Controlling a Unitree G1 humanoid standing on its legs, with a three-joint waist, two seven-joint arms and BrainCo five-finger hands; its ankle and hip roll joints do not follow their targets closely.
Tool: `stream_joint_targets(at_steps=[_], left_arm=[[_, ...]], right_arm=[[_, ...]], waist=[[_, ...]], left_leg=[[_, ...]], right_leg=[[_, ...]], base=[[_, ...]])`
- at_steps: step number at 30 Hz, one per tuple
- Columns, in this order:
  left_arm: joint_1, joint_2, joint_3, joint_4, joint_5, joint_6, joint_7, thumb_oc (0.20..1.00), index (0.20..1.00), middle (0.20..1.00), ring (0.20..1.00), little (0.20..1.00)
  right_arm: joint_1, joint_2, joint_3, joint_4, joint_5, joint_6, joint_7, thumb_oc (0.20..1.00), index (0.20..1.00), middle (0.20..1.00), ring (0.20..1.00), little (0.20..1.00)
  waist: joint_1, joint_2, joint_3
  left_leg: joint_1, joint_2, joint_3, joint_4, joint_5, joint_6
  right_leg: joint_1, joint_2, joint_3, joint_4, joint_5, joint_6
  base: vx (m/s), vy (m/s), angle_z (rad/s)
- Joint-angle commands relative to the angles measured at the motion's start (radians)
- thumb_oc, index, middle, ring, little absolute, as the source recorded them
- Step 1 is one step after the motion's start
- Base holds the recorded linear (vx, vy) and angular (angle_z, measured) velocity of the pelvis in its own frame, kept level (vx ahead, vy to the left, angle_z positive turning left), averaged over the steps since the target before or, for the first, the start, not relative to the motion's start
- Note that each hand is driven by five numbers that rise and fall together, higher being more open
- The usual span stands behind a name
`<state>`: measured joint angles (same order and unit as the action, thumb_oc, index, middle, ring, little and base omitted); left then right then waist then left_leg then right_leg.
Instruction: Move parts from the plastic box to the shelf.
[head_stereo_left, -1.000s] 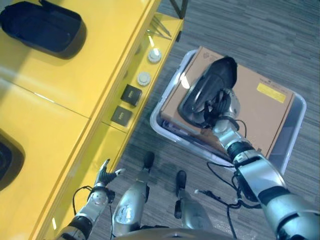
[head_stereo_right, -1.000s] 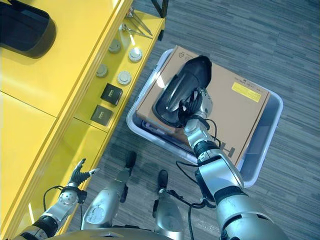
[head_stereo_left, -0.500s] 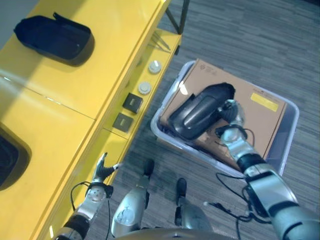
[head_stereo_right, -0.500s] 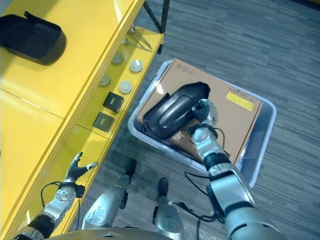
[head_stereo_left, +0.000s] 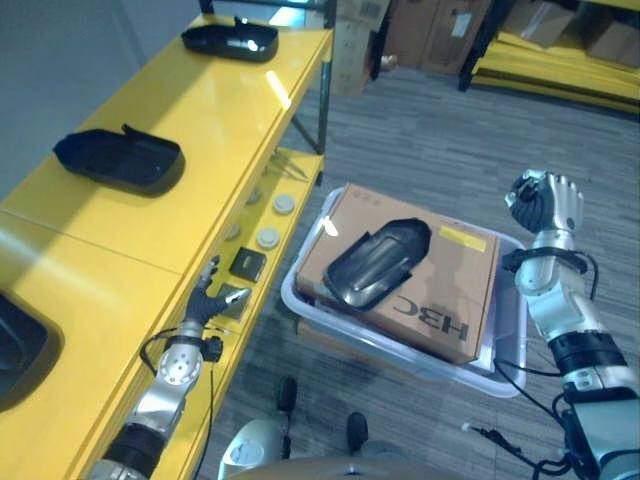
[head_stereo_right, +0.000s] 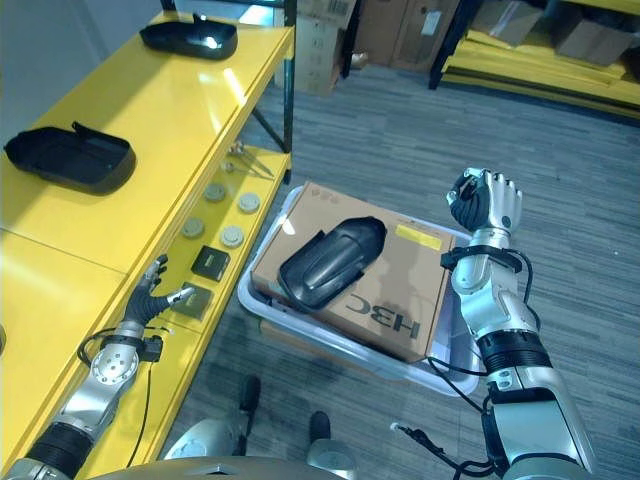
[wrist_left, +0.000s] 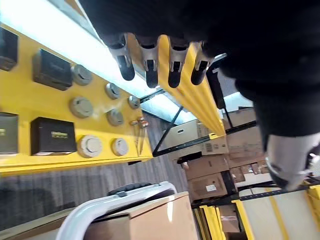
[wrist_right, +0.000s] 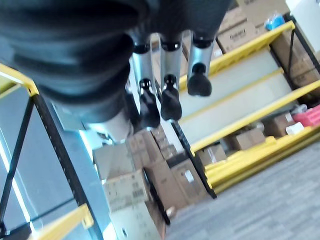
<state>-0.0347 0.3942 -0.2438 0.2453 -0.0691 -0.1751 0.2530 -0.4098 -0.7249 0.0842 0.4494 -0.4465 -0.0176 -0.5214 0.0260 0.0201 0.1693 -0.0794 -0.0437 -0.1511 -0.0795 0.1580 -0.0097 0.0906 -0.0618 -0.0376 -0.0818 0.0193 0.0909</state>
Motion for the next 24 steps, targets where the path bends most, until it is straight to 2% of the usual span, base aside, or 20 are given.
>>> stream_joint_targets(at_steps=[1,2,3,4,6,10,14,17,24], left_arm=[[-0.031,0.024,-0.017,0.019,-0.022,-0.031,-0.008,1.0,1.0,1.0,1.0,1.0],[-0.031,0.025,-0.017,0.02,-0.022,-0.031,-0.008,1.0,1.0,1.0,1.0,1.0],[-0.033,0.017,-0.037,0.024,-0.019,-0.027,-0.013,1.0,1.0,1.0,1.0,1.0],[-0.033,0.017,-0.036,0.024,-0.019,-0.028,-0.013,1.0,1.0,1.0,1.0,1.0],[-0.013,0.009,-0.064,0.039,-0.017,-0.011,-0.026,1.0,1.0,1.0,1.0,1.0],[0.018,-0.001,-0.11,0.101,0.024,0.024,-0.036,1.0,1.0,1.0,1.0,1.0],[0.028,-0.007,-0.158,0.185,0.084,0.042,-0.036,1.0,1.0,1.0,1.0,1.0],[0.031,-0.02,-0.17,0.228,0.076,0.049,-0.033,1.0,1.0,1.0,1.0,1.0],[0.022,-0.044,-0.202,0.317,0.09,0.074,-0.027,1.0,1.0,1.0,1.0,1.0]], right_arm=[[0.008,0.027,0.045,0.02,0.039,-0.029,0.021,0.2,0.2,0.2,0.2,0.2],[0.008,0.028,0.045,0.021,0.039,-0.029,0.021,0.9,0.9,0.9,0.9,0.9],[-0.006,0.079,0.058,0.07,0.063,-0.021,0.015,1.0,1.0,1.0,1.0,1.0],[-0.008,0.08,0.059,0.072,0.064,-0.022,0.013,1.0,1.0,1.0,1.0,1.0],[-0.045,0.181,0.063,0.176,0.161,-0.018,-0.017,1.0,1.0,1.0,1.0,1.0],[-0.11,0.29,0.067,0.308,0.284,-0.021,-0.079,1.0,1.0,1.0,1.0,1.0],[-0.17,0.323,0.093,0.424,0.321,-0.006,-0.1,1.0,1.0,1.0,1.0,1.0],[-0.207,0.324,0.096,0.494,0.34,0.009,-0.109,1.0,1.0,1.0,1.0,1.0],[-0.264,0.366,0.108,0.644,0.418,0.024,-0.12,1.0,1.0,1.0,1.0,1.0]], waist=[[0.02,-0.045,-0.071],[0.02,-0.045,-0.071],[0.021,-0.042,-0.075],[0.022,-0.042,-0.075],[0.027,-0.03,-0.076],[0.036,-0.015,-0.068],[0.049,-0.015,-0.052],[0.054,-0.019,-0.045],[0.073,-0.044,-0.027]], left_leg=[[0.011,0.055,0.003,0.023,-0.116,-0.024],[0.012,0.055,0.004,0.023,-0.116,-0.024],[0.018,0.054,0.008,0.022,-0.119,-0.019],[0.018,0.054,0.009,0.021,-0.119,-0.018],[0.02,0.051,0.013,0.018,-0.119,-0.012],[0.013,0.042,0.014,0.015,-0.116,-0.005],[-0.003,0.032,0.007,0.016,-0.113,-0.002],[-0.013,0.027,0.005,0.019,-0.112,-0.001],[-0.037,0.025,-0.007,0.025,-0.108,0.001]], right_leg=[[-0.049,-0.068,0.008,0.041,-0.054,0.052],[-0.049,-0.068,0.008,0.041,-0.054,0.053],[-0.048,-0.069,0.013,0.039,-0.05,0.053],[-0.048,-0.069,0.014,0.038,-0.05,0.053],[-0.05,-0.074,0.02,0.03,-0.039,0.056],[-0.054,-0.079,0.021,0.022,-0.027,0.06],[-0.064,-0.084,0.015,0.021,-0.019,0.064],[-0.071,-0.086,0.012,0.022,-0.014,0.066],[-0.084,-0.083,0.001,0.02,-0.005,0.066]], base=[[0.01,-0.014,-0.06],[0.0,-0.007,-0.16],[0.0,0.0,-0.2],[0.0,0.012,-0.19],[-0.01,0.041,-0.07],[-0.01,0.055,-0.02],[-0.02,0.042,0.03],[-0.02,0.014,0.04],[0.0,0.006,0.06]])
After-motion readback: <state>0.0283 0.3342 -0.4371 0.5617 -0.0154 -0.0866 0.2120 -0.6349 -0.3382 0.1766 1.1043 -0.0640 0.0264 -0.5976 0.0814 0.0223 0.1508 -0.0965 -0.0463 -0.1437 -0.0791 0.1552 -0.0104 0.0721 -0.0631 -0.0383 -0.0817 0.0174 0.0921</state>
